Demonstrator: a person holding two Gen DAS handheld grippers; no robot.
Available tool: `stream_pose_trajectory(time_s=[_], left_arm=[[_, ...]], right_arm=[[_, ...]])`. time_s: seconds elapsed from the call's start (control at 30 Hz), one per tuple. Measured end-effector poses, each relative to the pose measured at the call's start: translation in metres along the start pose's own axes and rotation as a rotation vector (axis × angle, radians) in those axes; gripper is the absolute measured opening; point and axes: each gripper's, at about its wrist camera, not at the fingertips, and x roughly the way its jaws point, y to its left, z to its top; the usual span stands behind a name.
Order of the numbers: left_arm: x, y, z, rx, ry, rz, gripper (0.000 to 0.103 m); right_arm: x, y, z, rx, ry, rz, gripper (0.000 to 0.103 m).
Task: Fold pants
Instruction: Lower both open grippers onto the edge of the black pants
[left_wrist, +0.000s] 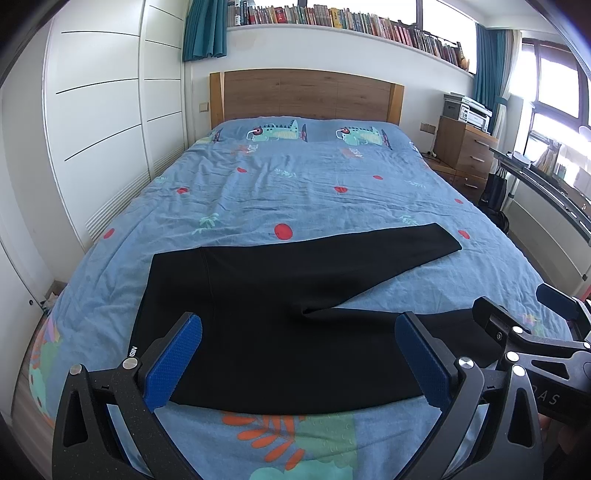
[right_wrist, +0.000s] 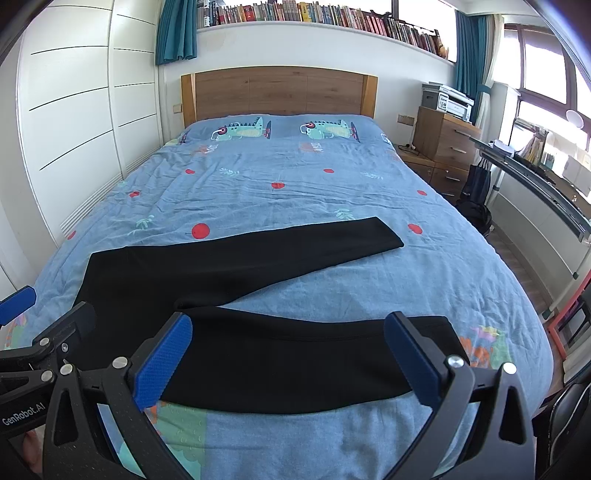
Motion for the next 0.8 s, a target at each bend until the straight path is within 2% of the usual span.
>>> stream_pose_trajectory(time_s=[0.2, 0.4, 0.63, 0.8], left_arm=[[0.003, 0.0, 0.001, 0.01, 0.001, 0.001, 0.102], [0.037, 0.02, 0.003, 0.002, 0.047, 0.016, 0.102], [0.125, 0.075, 0.003, -0.013, 0.165, 0.098, 0.102], [0.186, 0.107, 0.012, -0.024, 0.234, 0.126, 0.102]], right_arm=[[0.003, 0.0, -0.001, 0.01, 0.005, 0.014, 0.103], [0.029, -0.004, 0.0, -0.008, 0.032, 0.035, 0.103], [0.098, -0.021, -0.005, -0.012, 0.12, 0.023, 0.103], [0.162, -0.042, 0.0, -0.008, 0.162, 0.012, 0.103]])
